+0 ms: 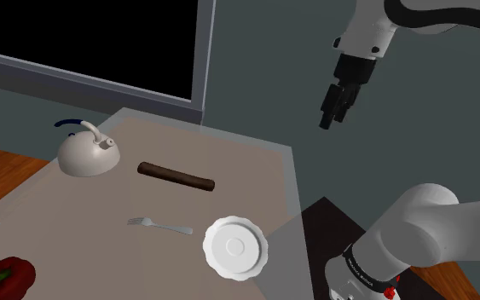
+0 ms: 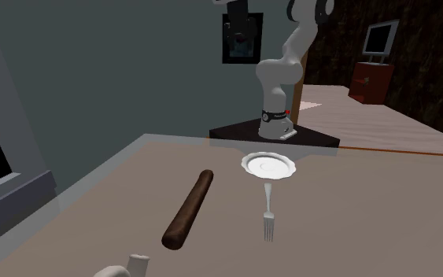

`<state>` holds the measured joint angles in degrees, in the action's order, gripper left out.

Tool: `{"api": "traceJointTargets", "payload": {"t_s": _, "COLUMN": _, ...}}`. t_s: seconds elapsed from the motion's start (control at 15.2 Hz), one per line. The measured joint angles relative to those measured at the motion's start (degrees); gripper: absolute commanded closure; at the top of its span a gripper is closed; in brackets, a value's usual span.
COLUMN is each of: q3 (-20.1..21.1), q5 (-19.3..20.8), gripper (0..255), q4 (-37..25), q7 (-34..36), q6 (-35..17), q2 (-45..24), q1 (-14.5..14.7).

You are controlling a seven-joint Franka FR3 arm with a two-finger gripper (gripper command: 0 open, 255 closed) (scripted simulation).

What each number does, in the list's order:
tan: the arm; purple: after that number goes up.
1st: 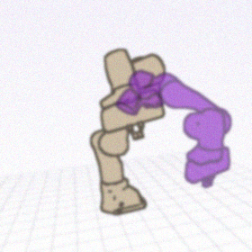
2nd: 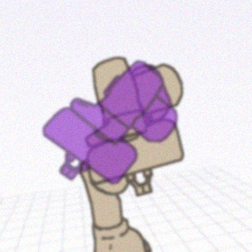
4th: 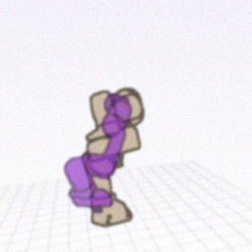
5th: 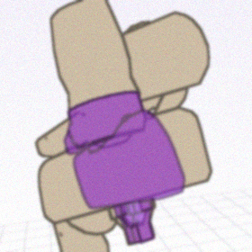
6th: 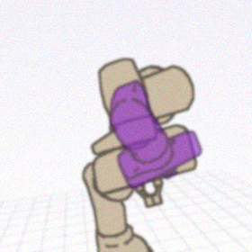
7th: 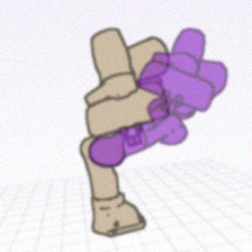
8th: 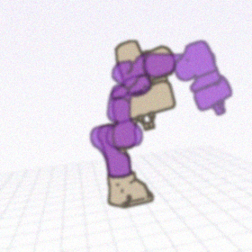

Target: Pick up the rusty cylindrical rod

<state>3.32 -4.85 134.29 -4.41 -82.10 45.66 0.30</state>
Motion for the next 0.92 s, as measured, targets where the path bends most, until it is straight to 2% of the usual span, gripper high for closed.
{"api": "traceJointTargets", "payload": {"t_s": 0.13, "q3": 0.21, "q5": -0.13, "gripper": 0, "q4": 0.41, "q7": -0.09, "q6": -0.96, "q2": -0.5, "q1": 0.15}}
{"api": "traceJointTargets", "payload": {"t_s": 0.53, "q3": 2.0, "q5": -0.9, "gripper": 0, "q4": 3.26, "q7": -1.64, "q6": -11.9, "q2": -7.52, "q1": 1.47}}
{"api": "traceJointTargets", "payload": {"t_s": 0.92, "q3": 4.22, "q5": -1.33, "gripper": 0, "q4": 3.43, "q7": -2.99, "q6": -23.71, "q2": -17.94, "q1": 2.77}}
